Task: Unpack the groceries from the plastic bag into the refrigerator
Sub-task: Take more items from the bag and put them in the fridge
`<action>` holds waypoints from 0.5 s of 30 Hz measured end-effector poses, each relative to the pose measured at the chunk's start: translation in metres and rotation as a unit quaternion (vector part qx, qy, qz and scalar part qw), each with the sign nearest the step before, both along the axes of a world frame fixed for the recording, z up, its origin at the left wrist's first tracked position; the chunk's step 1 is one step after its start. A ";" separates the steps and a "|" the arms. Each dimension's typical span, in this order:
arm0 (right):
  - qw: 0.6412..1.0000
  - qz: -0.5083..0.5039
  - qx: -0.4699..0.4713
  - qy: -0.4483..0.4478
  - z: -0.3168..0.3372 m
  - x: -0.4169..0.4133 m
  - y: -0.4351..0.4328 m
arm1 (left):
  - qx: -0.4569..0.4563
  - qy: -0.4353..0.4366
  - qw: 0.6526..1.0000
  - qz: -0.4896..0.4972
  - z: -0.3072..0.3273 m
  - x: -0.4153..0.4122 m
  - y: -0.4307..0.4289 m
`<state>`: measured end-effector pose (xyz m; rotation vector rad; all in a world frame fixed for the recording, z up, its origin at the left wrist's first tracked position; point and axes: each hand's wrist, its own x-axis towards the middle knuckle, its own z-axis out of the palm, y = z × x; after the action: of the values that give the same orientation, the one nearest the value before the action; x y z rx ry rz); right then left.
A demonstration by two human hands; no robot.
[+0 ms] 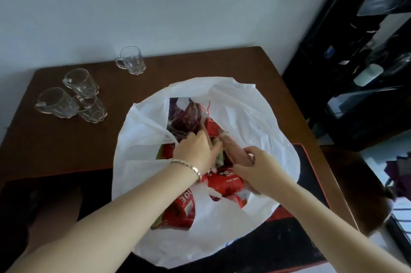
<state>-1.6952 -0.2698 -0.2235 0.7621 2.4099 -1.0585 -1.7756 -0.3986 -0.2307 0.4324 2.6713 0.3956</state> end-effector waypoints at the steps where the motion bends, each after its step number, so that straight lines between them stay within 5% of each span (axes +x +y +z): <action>1: 1.000 -0.012 -0.001 0.014 0.006 0.008 0.007 | -0.044 -0.055 0.997 0.015 -0.012 -0.007 0.012; 7: 0.995 -0.058 -0.036 0.068 0.027 0.043 0.045 | -0.076 -0.125 0.985 0.093 -0.041 -0.013 0.034; 15: 0.995 -0.071 -0.020 0.074 0.045 0.063 0.038 | 0.007 -0.100 0.990 0.100 0.021 0.009 -0.014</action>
<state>-1.6321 -0.2322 -0.1789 0.8816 2.4792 -1.2545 -1.7665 -0.4129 -0.2101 0.1201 2.5227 0.4896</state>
